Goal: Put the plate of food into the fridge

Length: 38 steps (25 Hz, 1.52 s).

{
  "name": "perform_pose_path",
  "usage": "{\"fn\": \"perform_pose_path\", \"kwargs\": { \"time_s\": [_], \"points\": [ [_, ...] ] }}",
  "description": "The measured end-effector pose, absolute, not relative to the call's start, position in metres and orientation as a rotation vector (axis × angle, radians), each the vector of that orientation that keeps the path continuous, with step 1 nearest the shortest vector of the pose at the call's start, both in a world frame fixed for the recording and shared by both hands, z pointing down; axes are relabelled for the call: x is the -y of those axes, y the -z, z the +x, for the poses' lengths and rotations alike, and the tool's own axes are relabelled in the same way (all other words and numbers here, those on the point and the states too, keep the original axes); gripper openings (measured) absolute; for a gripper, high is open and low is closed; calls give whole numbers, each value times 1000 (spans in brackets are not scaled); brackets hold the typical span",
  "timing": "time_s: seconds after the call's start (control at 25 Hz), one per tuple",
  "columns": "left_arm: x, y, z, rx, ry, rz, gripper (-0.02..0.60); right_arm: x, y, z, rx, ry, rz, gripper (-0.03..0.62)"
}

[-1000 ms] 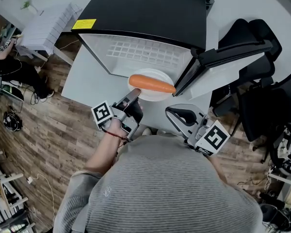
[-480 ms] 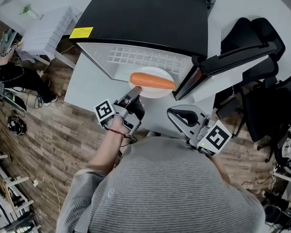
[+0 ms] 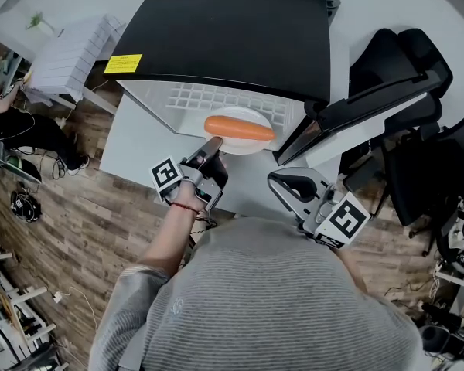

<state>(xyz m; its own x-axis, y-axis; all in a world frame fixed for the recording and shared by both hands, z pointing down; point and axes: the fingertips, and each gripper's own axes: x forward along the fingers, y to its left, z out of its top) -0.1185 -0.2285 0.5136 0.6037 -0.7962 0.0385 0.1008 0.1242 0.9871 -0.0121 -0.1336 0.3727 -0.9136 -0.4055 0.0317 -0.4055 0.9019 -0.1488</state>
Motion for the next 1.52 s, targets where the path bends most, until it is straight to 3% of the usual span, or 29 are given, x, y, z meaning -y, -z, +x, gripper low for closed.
{"fn": "perform_pose_path", "kwargs": {
  "time_s": [1.52],
  "points": [
    [308,-555,-121,815,716,1264,54,138,-380,-3,-3040,346,-761,14]
  ]
}}
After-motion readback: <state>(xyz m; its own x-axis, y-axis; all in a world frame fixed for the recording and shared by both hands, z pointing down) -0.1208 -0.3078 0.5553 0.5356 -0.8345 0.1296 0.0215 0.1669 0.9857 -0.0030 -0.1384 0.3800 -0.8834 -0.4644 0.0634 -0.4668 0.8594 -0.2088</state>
